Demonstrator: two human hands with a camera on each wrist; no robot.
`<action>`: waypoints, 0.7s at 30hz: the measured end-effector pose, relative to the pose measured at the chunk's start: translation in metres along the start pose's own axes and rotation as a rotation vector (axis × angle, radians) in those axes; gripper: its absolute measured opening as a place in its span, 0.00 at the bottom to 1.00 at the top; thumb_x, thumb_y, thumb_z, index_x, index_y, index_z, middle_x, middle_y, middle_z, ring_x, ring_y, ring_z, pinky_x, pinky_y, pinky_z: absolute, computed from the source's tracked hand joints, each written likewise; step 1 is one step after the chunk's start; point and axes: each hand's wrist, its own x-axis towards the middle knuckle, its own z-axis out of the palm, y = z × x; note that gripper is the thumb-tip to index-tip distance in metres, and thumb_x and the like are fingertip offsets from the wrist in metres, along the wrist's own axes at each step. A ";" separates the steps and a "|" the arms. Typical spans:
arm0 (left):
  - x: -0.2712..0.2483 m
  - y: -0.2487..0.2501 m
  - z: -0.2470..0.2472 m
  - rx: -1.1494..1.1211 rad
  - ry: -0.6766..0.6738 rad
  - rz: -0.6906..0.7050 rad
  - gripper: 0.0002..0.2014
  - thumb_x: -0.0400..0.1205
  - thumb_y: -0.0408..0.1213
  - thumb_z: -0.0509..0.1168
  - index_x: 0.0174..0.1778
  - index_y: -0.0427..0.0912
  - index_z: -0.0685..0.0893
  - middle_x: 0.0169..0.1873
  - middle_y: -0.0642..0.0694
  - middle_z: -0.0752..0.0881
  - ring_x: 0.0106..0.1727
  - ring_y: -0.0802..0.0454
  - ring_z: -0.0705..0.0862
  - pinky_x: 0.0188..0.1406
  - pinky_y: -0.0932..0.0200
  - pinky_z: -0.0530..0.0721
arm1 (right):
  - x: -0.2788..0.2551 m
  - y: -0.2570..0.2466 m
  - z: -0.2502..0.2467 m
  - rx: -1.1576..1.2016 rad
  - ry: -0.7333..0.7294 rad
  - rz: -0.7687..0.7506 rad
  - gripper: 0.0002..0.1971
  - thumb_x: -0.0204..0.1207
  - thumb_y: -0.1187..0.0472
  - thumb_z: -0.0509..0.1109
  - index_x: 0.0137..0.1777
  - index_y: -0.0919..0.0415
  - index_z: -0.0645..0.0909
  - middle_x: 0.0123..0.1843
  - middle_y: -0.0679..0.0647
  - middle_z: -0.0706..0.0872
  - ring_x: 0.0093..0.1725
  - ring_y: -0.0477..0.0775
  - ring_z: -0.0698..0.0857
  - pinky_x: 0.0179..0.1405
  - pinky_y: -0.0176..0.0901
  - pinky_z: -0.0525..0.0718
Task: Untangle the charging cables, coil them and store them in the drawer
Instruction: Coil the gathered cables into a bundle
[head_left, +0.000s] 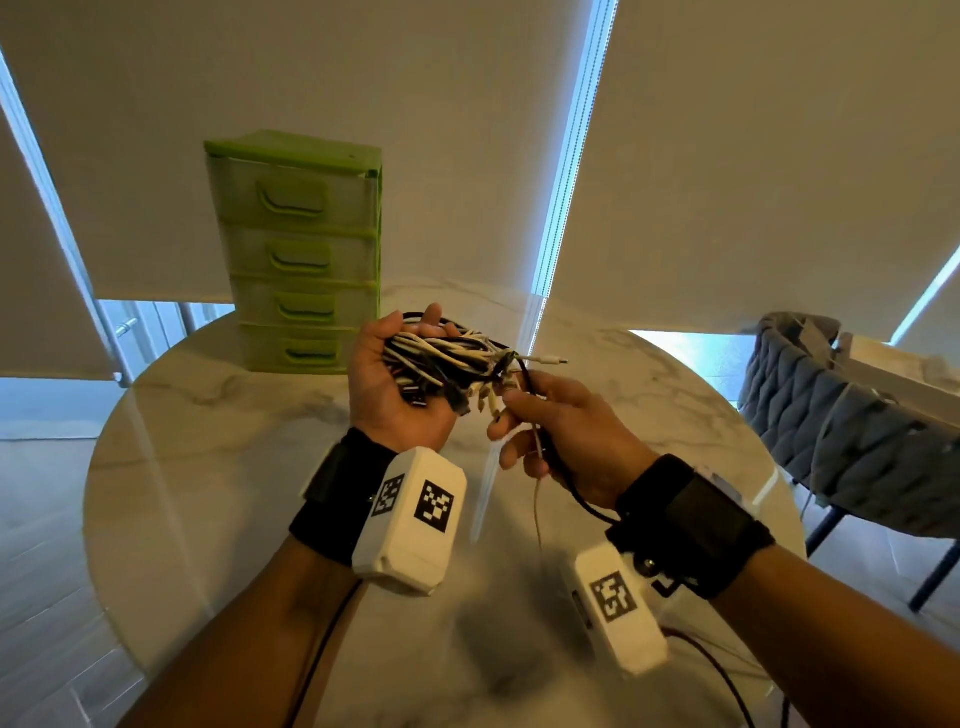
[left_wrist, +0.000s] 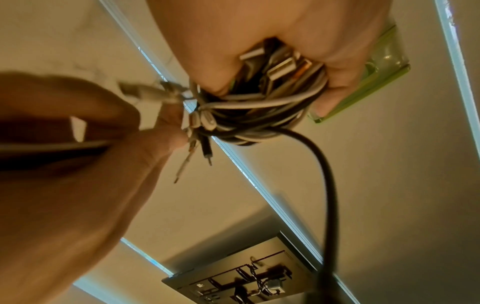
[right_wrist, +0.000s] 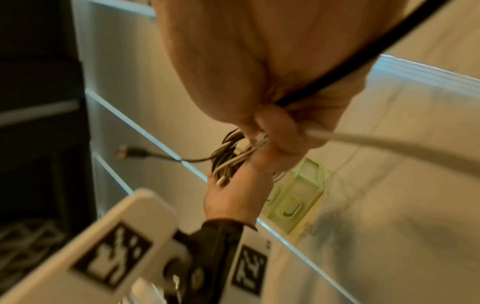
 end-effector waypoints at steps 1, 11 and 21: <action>-0.001 -0.002 0.001 -0.009 0.023 0.017 0.23 0.83 0.42 0.57 0.25 0.39 0.88 0.30 0.47 0.83 0.34 0.52 0.87 0.44 0.54 0.90 | -0.001 0.000 0.005 -0.107 0.013 0.008 0.09 0.87 0.59 0.58 0.60 0.59 0.77 0.32 0.56 0.85 0.23 0.51 0.81 0.18 0.36 0.73; 0.006 0.003 -0.007 0.152 0.231 -0.008 0.19 0.83 0.54 0.62 0.34 0.42 0.77 0.27 0.48 0.80 0.28 0.53 0.83 0.41 0.56 0.83 | -0.023 -0.026 0.012 -1.349 -0.215 -0.091 0.14 0.83 0.53 0.63 0.64 0.56 0.79 0.54 0.52 0.84 0.49 0.51 0.84 0.50 0.43 0.84; -0.010 -0.019 0.009 0.658 0.106 -0.074 0.09 0.80 0.37 0.70 0.40 0.34 0.84 0.29 0.43 0.85 0.29 0.50 0.85 0.26 0.60 0.83 | -0.016 -0.112 0.024 -1.650 -0.188 -0.456 0.06 0.77 0.52 0.73 0.49 0.50 0.87 0.36 0.40 0.81 0.33 0.42 0.82 0.39 0.41 0.85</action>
